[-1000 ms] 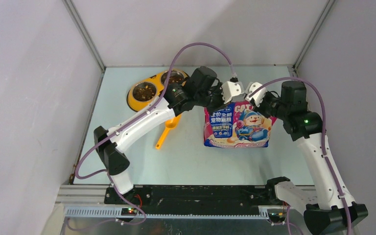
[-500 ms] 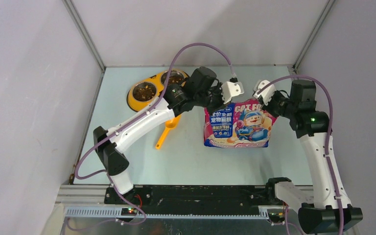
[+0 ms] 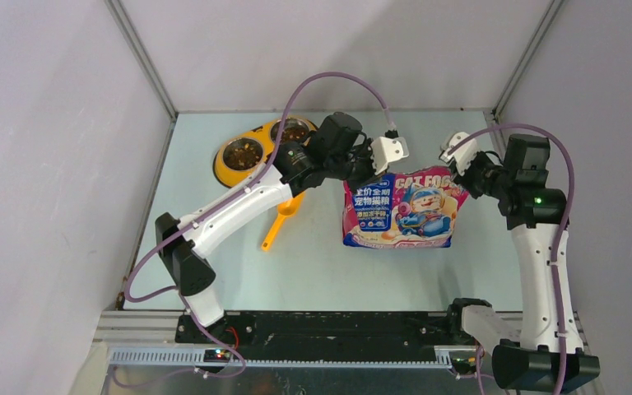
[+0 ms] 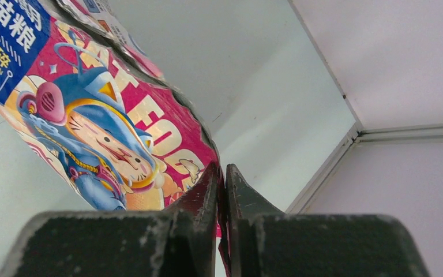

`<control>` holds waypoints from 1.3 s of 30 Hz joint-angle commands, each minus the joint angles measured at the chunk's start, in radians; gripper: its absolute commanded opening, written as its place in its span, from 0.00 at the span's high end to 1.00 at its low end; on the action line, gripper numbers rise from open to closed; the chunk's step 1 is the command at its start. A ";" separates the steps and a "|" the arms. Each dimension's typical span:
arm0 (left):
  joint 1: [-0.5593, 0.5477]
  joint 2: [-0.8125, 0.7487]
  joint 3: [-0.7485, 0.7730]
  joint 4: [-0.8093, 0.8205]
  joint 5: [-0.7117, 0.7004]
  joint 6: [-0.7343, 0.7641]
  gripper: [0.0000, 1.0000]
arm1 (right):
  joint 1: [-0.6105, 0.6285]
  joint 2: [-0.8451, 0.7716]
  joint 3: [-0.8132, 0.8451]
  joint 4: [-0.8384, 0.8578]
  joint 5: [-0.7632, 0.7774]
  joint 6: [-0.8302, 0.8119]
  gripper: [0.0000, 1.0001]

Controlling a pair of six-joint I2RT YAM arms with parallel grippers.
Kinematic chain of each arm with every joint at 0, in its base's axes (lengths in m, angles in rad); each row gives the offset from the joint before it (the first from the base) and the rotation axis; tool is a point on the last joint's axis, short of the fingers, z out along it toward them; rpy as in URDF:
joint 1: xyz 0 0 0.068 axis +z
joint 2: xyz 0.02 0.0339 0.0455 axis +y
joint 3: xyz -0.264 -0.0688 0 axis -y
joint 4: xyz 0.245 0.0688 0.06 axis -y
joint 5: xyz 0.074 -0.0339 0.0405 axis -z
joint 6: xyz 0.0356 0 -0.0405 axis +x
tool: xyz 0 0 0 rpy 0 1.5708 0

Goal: Serve the pet food
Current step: Close the pet food bag at the center of the board.

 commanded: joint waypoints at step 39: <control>0.056 -0.082 0.033 -0.138 -0.010 -0.005 0.78 | -0.258 0.009 0.229 -0.051 0.030 -0.142 0.79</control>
